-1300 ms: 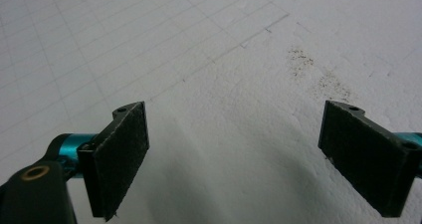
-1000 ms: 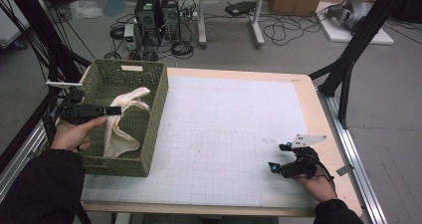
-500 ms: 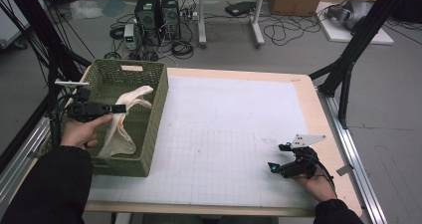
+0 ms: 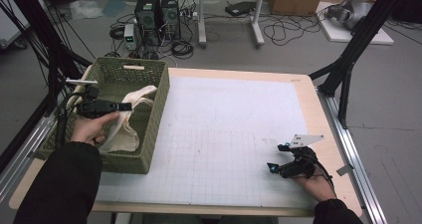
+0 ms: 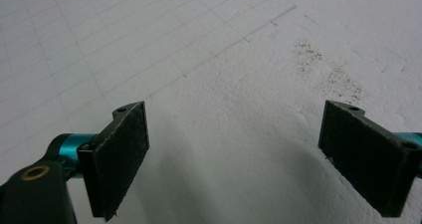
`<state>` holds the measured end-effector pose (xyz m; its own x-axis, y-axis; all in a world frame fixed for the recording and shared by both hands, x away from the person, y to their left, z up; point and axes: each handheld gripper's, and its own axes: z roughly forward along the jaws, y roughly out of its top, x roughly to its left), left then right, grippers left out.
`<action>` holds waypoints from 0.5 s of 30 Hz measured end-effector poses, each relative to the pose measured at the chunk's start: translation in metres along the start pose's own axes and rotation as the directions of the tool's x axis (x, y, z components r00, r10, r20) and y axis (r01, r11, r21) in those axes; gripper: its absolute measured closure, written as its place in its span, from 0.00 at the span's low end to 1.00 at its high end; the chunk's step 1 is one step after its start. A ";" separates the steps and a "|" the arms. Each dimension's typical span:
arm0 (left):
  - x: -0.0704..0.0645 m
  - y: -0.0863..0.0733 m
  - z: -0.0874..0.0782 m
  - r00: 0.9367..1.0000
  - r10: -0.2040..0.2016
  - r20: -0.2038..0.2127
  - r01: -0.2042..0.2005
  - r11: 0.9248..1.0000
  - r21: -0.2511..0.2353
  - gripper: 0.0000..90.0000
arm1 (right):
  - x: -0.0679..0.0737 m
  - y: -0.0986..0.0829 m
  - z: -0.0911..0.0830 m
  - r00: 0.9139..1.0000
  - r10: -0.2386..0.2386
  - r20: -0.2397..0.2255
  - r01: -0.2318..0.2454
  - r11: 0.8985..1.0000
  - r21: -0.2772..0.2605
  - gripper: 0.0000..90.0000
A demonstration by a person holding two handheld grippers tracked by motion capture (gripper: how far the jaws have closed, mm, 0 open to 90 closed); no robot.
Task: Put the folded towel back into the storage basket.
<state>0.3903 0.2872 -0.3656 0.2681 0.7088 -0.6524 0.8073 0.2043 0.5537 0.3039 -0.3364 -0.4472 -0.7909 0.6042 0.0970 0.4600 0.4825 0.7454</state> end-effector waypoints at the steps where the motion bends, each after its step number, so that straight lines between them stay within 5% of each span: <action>1: 0.000 -0.001 0.001 1.000 0.000 0.002 0.000 1.000 -0.007 0.89 | 0.000 0.000 0.000 1.000 -0.002 0.002 0.002 1.000 -0.001 0.13; 10: 0.001 -0.001 0.002 1.000 0.006 -0.005 -0.006 1.000 -0.005 0.89 | 0.000 0.000 -0.001 1.000 0.002 0.000 -0.002 1.000 -0.003 0.13; 15: -0.007 0.003 -0.008 1.000 0.007 0.025 -0.006 0.998 -0.063 0.89 | -0.001 0.000 -0.001 1.000 0.006 0.000 -0.006 1.000 -0.006 0.13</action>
<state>0.3864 0.2883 -0.3546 0.2872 0.6931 -0.6611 0.7709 0.2424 0.5891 0.3040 -0.3373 -0.4468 -0.7880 0.6073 0.1012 0.4624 0.4752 0.7486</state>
